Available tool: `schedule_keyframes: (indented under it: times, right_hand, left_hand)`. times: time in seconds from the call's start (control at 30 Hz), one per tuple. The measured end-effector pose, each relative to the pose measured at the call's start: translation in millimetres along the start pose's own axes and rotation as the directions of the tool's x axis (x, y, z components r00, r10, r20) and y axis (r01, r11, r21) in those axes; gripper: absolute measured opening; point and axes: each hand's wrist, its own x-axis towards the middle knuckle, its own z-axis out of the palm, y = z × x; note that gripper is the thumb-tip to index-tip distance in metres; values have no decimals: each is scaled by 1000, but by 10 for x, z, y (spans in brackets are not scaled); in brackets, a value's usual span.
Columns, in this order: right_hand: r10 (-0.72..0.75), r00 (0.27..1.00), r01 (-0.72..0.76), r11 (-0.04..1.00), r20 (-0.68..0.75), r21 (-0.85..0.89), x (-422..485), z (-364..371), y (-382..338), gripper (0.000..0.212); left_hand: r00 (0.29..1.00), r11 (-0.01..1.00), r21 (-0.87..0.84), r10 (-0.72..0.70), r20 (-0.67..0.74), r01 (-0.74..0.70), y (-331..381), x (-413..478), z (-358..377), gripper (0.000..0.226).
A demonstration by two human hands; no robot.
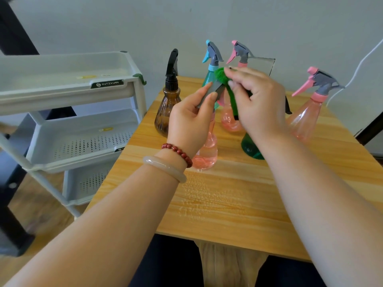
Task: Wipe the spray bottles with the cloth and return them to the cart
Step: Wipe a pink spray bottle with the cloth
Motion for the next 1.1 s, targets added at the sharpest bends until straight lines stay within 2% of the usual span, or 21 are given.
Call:
schedule_keyframes:
  times: [0.07, 0.17, 0.23, 0.4, 0.6, 0.77, 0.93, 1.0, 1.1]
  right_hand:
    - [12, 1000, -12, 1000, -3, -5, -21, 18, -30, 27]
    - [-82, 996, 81, 996, 40, 34, -167, 34, -99, 26]
    - [-102, 992, 101, 995, 68, 22, -142, -1, -68, 26]
    - [55, 998, -55, 998, -4, -18, 25, 2, 7, 28]
    - [-127, 988, 125, 992, 88, 27, -115, -40, -13, 26]
    - [-10, 1000, 10, 1000, 25, 1, 18, -22, 5, 27]
    - [-123, 989, 119, 991, 87, 54, -167, -20, -35, 25]
    - [-126, 988, 124, 992, 93, 26, -103, -50, -5, 25]
    - [-49, 998, 49, 999, 48, -8, 27, -40, 1, 26]
  left_hand:
    - [1000, 1000, -4, 4, -3, -4, 5, -7, 1, 29]
    - [1000, 1000, -25, 17, -3, -17, -10, -24, 15, 18]
    - [1000, 1000, -23, 13, -4, -13, -17, -17, 30, 21]
    - [1000, 1000, 3, 3, -16, -3, -9, -5, 18, 33]
    - [1000, 1000, -17, -5, -9, 5, -7, -18, 29, 29]
    - [1000, 1000, -15, -12, -8, 12, -10, -7, 21, 32]
    - [1000, 1000, -7, -1, 1, 1, -2, -47, 34, 20]
    - [1000, 1000, 0, -13, 6, 13, 5, -47, 38, 24]
    - [1000, 999, 29, -29, 6, 29, -2, -37, 44, 37]
